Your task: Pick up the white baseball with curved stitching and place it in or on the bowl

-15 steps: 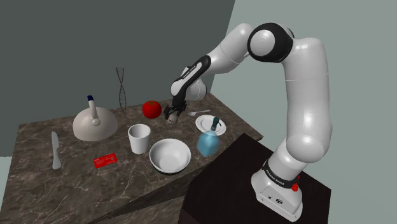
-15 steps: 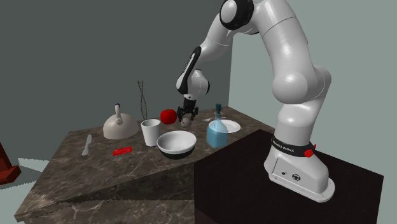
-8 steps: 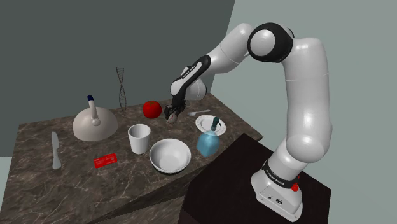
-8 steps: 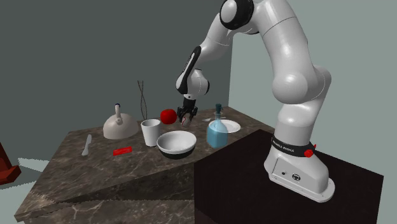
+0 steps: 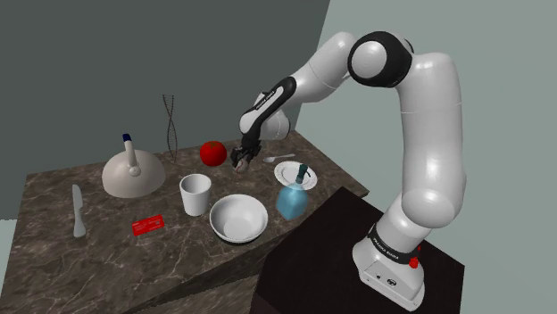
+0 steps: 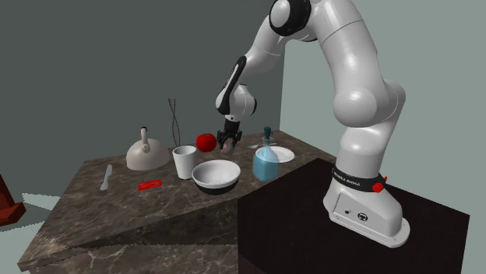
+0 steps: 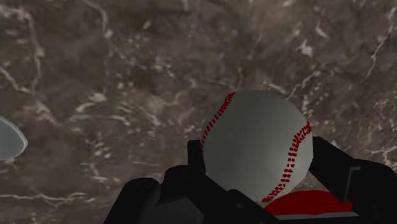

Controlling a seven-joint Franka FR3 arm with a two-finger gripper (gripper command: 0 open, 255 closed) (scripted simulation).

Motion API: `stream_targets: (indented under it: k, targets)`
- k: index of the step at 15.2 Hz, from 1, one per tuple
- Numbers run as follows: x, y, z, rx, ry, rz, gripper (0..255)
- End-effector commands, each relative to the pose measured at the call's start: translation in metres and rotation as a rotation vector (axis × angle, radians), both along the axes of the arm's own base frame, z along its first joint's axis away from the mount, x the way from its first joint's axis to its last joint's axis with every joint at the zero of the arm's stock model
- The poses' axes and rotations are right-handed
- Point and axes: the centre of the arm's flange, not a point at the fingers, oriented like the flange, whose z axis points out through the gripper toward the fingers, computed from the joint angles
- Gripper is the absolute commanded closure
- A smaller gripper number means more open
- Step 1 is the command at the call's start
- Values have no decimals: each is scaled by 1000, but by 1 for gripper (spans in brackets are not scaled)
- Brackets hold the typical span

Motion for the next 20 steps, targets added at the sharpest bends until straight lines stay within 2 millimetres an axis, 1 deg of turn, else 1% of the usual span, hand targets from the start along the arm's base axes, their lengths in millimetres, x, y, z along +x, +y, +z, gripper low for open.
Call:
stream_targets:
  k: [1,20]
  targets:
    - [-1,0,6,0,3,-1,255]
    - [-1,0,107,0,3,-1,255]
